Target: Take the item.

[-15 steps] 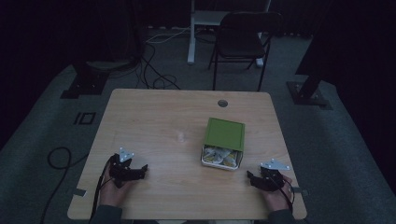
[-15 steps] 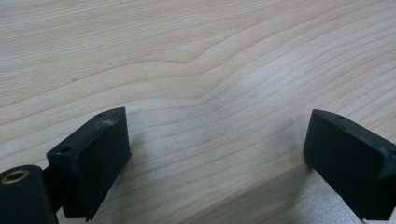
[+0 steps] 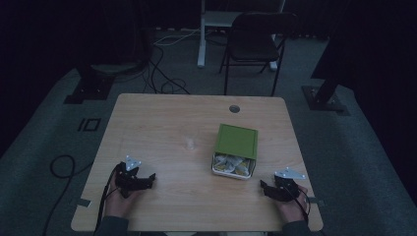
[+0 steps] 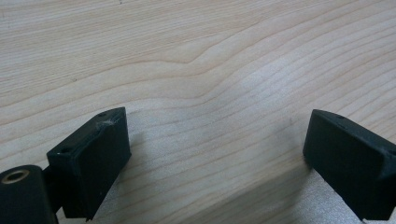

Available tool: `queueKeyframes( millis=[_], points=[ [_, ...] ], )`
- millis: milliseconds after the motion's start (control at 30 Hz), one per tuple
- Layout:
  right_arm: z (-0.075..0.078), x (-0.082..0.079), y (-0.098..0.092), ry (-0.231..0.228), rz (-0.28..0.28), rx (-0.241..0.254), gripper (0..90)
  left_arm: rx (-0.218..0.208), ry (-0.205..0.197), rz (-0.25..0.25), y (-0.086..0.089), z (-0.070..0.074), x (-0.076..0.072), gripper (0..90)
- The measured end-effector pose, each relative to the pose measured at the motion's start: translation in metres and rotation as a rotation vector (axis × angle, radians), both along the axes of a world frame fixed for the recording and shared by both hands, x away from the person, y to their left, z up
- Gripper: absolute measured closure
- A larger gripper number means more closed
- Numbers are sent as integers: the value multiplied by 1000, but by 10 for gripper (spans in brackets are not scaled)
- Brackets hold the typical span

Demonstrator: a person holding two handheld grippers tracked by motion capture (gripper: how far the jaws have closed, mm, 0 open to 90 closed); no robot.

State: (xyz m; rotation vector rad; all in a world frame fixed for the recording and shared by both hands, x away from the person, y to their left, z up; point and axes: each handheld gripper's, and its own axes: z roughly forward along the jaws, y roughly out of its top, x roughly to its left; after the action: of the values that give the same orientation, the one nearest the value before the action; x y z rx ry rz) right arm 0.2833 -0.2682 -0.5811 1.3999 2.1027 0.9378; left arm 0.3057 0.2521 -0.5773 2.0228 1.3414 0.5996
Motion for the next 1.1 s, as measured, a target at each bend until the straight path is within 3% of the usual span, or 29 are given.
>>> queueKeyframes(
  millis=[500, 1100],
  points=[
    [5, -6, 3, -13, 6, 12, 362, 0, 0, 1, 0, 0, 0, 80],
    [23, -16, 11, -70, 44, 21, 415, -1, 0, 1, 0, 0, 0, 80]
  ],
)
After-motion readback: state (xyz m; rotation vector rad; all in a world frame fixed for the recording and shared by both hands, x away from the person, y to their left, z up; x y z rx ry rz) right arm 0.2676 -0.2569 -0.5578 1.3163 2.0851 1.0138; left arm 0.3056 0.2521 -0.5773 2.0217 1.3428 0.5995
